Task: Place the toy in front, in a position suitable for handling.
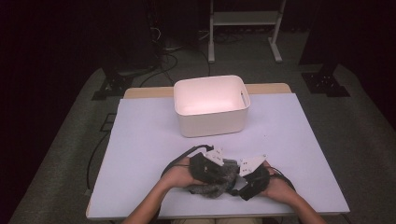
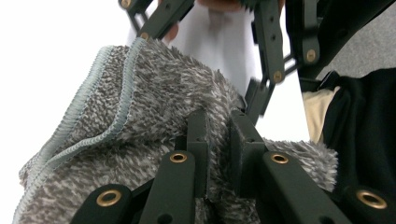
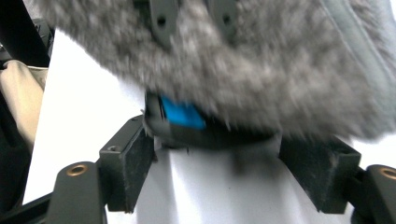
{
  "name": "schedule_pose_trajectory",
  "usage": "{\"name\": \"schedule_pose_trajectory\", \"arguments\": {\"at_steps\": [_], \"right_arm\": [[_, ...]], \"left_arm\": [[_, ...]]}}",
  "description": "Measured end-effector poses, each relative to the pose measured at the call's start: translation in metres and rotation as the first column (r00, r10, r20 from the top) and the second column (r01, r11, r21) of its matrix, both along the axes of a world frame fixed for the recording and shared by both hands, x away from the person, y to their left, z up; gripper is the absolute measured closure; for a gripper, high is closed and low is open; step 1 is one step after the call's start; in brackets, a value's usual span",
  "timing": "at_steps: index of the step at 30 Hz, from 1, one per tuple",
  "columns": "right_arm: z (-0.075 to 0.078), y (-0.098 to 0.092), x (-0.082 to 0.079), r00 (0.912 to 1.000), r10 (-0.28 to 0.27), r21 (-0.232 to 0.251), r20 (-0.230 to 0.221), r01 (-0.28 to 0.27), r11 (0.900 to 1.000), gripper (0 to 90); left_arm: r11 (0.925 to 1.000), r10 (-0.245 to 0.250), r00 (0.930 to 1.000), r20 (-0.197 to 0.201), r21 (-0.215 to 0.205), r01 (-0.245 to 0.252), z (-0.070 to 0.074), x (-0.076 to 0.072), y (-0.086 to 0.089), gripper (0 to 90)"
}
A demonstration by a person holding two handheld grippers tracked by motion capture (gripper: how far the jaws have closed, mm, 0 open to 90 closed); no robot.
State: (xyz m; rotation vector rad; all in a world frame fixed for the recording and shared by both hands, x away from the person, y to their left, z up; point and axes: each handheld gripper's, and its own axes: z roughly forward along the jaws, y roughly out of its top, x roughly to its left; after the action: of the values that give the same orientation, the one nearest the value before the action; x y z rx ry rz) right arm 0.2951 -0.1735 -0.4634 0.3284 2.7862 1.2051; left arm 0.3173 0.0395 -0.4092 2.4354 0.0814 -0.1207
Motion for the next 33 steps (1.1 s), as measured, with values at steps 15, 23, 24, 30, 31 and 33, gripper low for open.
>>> {"name": "schedule_pose_trajectory", "arguments": {"at_steps": [15, 23, 24, 30, 31, 33], "right_arm": [[0.005, 0.006, 0.0, 0.9999, -0.009, -0.002, 0.012, 0.009, 1.0, 20.4], [0.001, 0.022, 0.003, 0.9988, 0.015, -0.019, 0.046, -0.015, 1.0, 17.2], [0.001, 0.021, 0.004, 0.9991, 0.016, -0.013, 0.039, -0.016, 1.0, 17.4], [0.001, 0.021, 0.003, 0.9995, 0.011, -0.016, 0.028, -0.01, 1.0, 17.8], [0.0, 0.021, 0.004, 0.9995, 0.014, -0.012, 0.027, -0.014, 1.0, 17.8], [0.0, 0.021, 0.005, 0.9997, 0.014, -0.008, 0.021, -0.014, 1.0, 17.9]], "left_arm": [[0.9974, 0.066, 0.9975, -0.024, -0.027, -0.067, 0.0, 0.0, 0.031, 80.4], [0.9986, 0.051, 0.9986, -0.012, -0.013, -0.051, 0.001, 0.001, 0.023, 80.4], [0.9986, 0.051, 0.9986, -0.01, -0.012, -0.051, 0.001, 0.001, 0.023, 80.4], [0.9968, 0.08, 0.9967, -0.008, 0.003, -0.08, 0.002, -0.002, 0.043, 80.3], [0.9962, 0.087, 0.9962, -0.009, 0.008, -0.087, 0.002, -0.003, 0.047, 80.3], [0.9947, 0.101, 0.9948, -0.008, 0.021, -0.101, -0.001, -0.005, 0.059, 80.3]]}}
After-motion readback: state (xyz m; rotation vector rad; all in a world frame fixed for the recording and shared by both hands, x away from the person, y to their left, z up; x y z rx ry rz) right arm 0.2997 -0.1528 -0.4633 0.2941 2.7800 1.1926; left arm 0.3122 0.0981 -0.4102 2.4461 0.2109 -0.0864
